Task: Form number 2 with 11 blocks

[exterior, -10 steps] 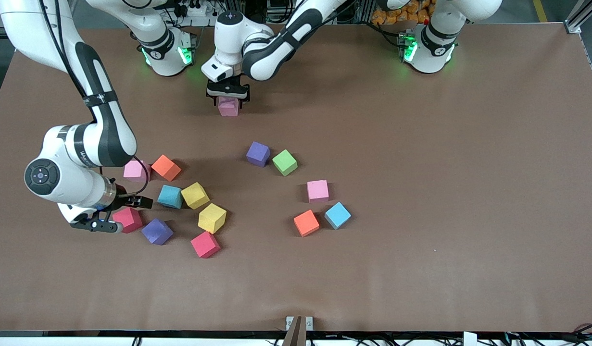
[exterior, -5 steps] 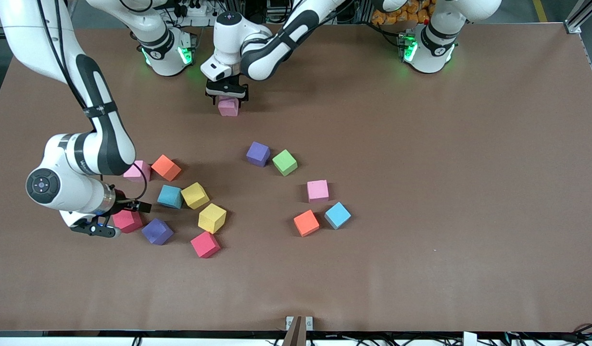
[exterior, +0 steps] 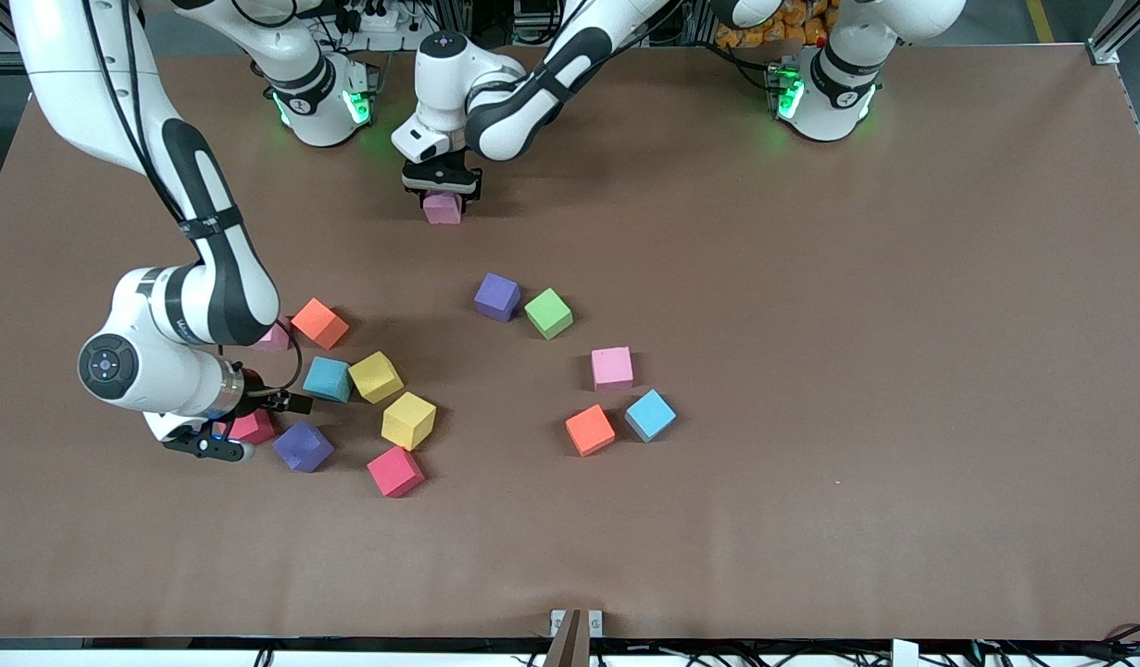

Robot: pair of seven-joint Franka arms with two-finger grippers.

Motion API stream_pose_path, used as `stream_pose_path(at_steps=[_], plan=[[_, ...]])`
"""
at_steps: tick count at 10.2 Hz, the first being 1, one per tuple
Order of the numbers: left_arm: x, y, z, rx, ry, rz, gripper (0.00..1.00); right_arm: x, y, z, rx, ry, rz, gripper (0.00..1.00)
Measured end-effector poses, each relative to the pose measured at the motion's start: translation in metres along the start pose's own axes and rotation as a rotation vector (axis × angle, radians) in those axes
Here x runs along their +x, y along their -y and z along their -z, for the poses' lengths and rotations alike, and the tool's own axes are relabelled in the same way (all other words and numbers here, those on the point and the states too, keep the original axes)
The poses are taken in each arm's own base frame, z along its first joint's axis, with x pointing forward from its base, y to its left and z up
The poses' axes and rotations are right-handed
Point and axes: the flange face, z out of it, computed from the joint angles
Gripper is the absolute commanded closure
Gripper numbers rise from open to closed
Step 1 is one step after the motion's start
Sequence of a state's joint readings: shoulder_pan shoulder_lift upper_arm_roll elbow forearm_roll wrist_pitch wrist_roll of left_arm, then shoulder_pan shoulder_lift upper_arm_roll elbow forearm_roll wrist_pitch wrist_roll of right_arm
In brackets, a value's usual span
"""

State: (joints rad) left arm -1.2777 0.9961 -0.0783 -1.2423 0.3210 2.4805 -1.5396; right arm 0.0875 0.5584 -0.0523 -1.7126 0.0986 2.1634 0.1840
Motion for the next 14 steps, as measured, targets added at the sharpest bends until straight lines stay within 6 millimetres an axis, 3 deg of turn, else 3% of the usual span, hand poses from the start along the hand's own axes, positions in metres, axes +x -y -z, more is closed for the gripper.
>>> stream_pose_path(at_steps=[3,8,10,14], plan=[[-0.002,0.0,-0.001,0.0,0.0,-0.003,0.2,0.003,-0.004,-0.01,-0.001,-0.006,-0.004,0.0],[-0.004,0.001,-0.004,0.006,0.001,-0.005,0.43,0.004,-0.006,-0.013,-0.002,-0.005,-0.008,0.0],[-0.004,0.001,-0.004,0.006,0.001,-0.005,0.58,0.004,-0.006,-0.013,-0.002,-0.005,-0.009,0.0],[-0.004,0.0,-0.003,0.003,0.0,-0.005,0.58,0.002,0.003,-0.014,0.0,-0.003,-0.004,0.0]])
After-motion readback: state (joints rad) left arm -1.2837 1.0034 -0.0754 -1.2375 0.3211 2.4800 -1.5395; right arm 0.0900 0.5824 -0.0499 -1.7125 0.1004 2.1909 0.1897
